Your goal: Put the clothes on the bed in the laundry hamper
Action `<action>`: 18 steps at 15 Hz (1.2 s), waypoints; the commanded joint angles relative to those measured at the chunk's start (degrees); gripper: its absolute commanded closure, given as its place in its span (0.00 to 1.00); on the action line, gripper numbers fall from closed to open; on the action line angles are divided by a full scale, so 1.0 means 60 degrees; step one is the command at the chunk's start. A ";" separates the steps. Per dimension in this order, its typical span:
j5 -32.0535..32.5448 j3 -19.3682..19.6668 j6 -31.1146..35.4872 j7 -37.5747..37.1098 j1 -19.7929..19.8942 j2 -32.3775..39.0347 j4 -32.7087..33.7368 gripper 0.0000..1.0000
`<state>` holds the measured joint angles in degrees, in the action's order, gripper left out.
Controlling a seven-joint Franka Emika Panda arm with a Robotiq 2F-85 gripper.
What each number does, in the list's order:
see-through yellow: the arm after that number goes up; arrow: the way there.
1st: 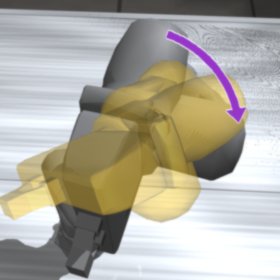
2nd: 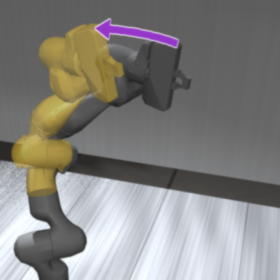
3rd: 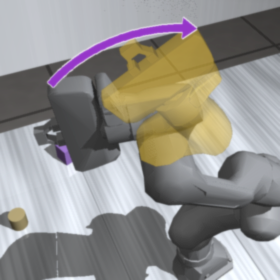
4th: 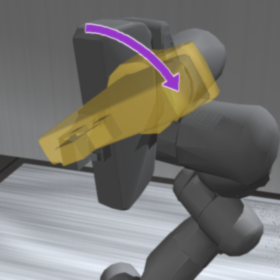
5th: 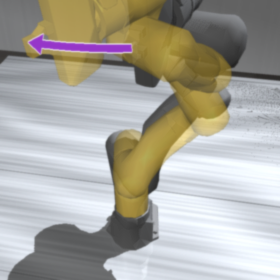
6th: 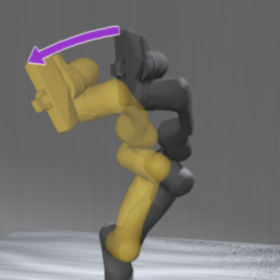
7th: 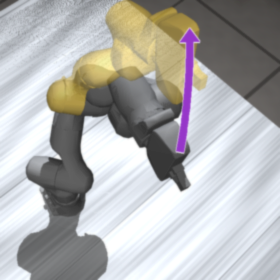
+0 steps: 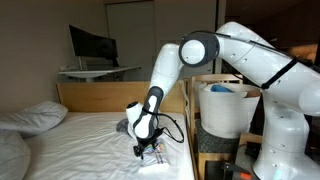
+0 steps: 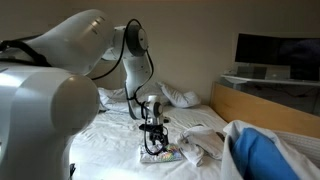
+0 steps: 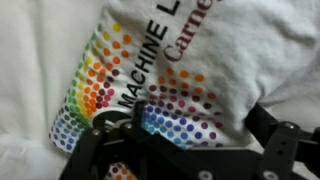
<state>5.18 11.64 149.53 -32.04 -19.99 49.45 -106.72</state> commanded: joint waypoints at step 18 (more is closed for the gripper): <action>-0.0191 -0.1173 -0.3228 0.2871 0.1985 -0.0478 0.0089 0.89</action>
<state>5.13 7.04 134.37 -19.07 -10.80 48.30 -105.38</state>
